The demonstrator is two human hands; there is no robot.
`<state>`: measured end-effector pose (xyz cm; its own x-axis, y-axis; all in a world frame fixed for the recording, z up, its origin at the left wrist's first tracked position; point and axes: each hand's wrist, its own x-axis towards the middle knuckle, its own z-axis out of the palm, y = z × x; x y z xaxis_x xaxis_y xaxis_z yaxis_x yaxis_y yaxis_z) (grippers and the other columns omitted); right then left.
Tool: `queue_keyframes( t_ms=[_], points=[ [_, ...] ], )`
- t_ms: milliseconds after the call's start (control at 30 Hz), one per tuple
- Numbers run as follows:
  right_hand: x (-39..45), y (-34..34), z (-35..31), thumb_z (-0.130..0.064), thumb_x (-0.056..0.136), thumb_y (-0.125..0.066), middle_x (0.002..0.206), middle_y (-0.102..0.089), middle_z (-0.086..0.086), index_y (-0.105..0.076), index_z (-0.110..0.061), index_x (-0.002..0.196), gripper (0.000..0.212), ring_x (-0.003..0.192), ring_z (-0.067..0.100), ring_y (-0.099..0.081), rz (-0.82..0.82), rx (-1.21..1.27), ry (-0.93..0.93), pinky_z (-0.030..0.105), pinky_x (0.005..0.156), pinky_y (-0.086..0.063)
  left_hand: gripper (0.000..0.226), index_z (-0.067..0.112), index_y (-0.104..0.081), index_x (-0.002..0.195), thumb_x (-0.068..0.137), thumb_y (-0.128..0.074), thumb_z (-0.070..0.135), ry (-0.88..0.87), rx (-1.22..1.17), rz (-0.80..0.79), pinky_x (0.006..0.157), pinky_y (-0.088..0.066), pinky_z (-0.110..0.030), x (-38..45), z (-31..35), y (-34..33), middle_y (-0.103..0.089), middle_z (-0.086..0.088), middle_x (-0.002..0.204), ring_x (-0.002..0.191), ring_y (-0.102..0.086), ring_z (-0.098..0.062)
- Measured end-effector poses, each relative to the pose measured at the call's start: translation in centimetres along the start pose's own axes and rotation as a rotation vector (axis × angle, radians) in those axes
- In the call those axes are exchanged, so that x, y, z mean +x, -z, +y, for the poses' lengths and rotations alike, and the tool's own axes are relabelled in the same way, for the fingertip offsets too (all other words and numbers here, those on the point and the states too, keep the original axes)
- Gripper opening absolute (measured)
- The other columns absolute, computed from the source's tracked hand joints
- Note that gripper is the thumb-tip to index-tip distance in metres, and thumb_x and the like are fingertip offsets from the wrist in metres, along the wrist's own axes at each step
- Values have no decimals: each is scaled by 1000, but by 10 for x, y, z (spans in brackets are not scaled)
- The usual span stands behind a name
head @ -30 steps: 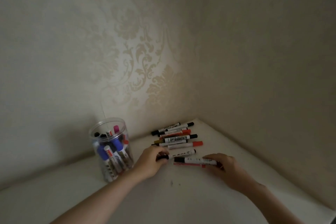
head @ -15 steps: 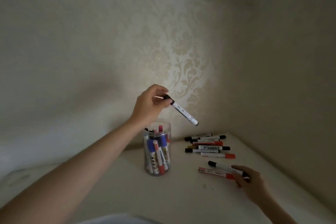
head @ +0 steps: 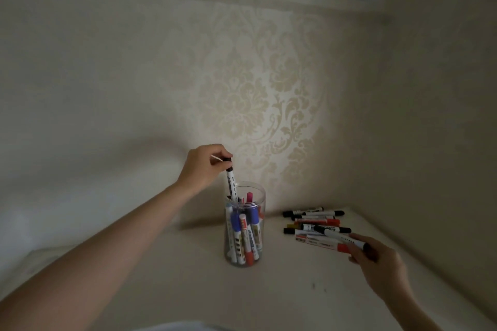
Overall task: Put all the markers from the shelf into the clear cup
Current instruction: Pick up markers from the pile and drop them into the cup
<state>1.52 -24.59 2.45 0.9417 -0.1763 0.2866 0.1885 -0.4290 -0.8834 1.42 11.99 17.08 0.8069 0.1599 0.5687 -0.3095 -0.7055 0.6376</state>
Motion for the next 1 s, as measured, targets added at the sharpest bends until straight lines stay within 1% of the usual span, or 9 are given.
queue_keyframes(
  t_ms=[200,333,467,533,600,733,833,900,1000],
  points=[
    [-3,-1,1,-18,83,-70,69,-74,-5,-71,-26,99,18,59,-5,-68,8,17,8,3,46,-40,14,12,-79,98,88,-75,20,15,217,-270,94,-56,-33,-10,-9,-19,-78,-3,100,95,-72,-16],
    [-3,-1,3,-16,84,-69,72,-74,-3,-72,-26,101,20,60,-5,-68,-4,28,-5,4,47,-42,49,24,-78,98,97,-46,60,31,501,-344,102,-37,-42,-9,-4,-31,-77,6,97,99,-63,-15],
    [-5,-2,10,-18,84,-69,68,-73,-5,-71,-26,102,20,62,-1,-69,-30,19,-8,10,52,-48,17,23,-75,102,90,-71,35,-20,516,-367,93,-42,-33,-3,2,-36,-75,6,105,93,-61,-12],
    [-5,-1,14,-18,84,-68,73,-74,-6,-71,-26,103,21,65,2,-71,-39,39,-27,15,57,-51,20,19,-76,97,80,-83,26,26,461,-300,82,-47,-26,-4,-6,-35,-75,4,100,85,-63,-11],
    [-5,3,17,-19,84,-68,75,-75,-5,-71,-27,103,20,65,3,-71,-37,45,-33,12,55,-50,18,19,-76,87,78,-84,32,71,415,-223,74,-47,-26,-4,-13,-31,-73,6,90,80,-62,-12],
    [-1,6,13,-19,85,-68,74,-75,-7,-69,-32,99,19,65,1,-71,-10,68,-48,20,57,-50,24,16,-75,81,87,-74,38,62,444,-285,62,-37,-22,-2,-15,-28,-63,8,77,76,-58,-10],
    [2,-4,15,-23,86,-67,71,-74,-10,-67,-36,98,18,63,-3,-69,-32,-3,-54,17,52,-50,26,10,-74,81,87,-75,36,113,351,-346,63,-40,-20,-4,-19,-35,-68,2,80,82,-64,-18],
    [3,-13,25,-21,85,-68,73,-74,-9,-70,-26,103,19,63,2,-71,-56,-13,-84,22,59,-56,24,14,-75,83,90,-70,36,136,273,-344,66,-41,-21,-7,-23,-37,-67,6,78,81,-62,-15],
    [0,-20,37,-19,84,-69,74,-71,-6,-71,-19,104,20,63,8,-72,-46,16,-151,31,61,-57,21,23,-75,100,98,-60,37,155,96,-305,84,-47,-27,-14,-23,-34,-70,6,103,100,-64,-14]
  ],
)
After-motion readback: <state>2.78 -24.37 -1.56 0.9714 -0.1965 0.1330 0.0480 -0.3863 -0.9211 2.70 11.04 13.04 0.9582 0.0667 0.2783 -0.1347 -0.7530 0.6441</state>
